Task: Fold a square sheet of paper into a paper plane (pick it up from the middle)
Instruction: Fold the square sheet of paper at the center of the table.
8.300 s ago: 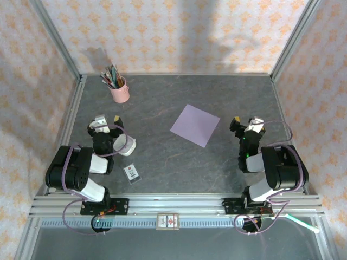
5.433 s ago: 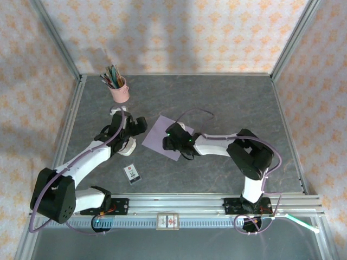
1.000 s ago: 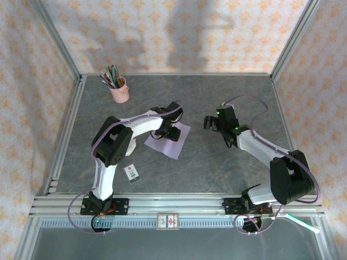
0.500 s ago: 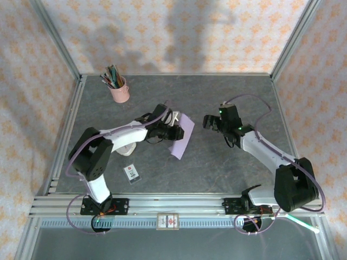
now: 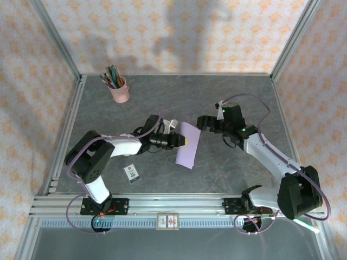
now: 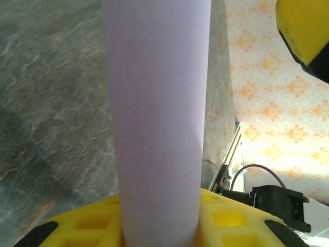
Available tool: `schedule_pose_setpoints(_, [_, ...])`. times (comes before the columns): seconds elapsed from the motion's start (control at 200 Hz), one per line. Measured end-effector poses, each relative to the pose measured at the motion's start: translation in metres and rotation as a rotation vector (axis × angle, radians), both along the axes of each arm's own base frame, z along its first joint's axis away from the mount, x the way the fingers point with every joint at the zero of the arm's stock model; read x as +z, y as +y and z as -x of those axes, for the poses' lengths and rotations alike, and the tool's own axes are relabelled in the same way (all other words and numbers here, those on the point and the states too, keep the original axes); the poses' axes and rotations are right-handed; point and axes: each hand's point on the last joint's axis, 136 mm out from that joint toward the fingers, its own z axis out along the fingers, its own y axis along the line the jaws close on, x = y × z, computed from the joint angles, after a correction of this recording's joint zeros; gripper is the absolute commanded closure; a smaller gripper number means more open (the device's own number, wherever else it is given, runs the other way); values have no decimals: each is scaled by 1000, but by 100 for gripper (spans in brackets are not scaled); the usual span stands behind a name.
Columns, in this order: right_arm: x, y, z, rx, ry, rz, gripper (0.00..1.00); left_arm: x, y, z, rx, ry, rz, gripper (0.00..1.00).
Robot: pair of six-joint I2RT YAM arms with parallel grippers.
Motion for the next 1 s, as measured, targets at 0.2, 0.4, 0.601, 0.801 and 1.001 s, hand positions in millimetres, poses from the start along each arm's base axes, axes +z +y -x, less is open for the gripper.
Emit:
schedule_pose_setpoints(0.2, [-35, 13, 14, 35, 110, -44, 20, -21, 6, 4, 22, 49, -22, 73])
schedule_pose_setpoints(0.4, [-65, 38, 27, 73, 205, -78, 42, -36, 16, 5, 63, 60, -65, 71])
schedule_pose_setpoints(0.601, [-92, 64, 30, 108, 262, -91, 57, -47, 22, 7, 86, 64, -90, 68])
schedule_pose_setpoints(0.801, [-114, 73, 25, 115, 309, -79, 65, -54, 27, 9, 99, 60, -114, 65])
schedule_pose_setpoints(1.001, [-118, 83, 13, 126, 302, -90, 70, -55, 28, 7, 94, 37, -126, 58])
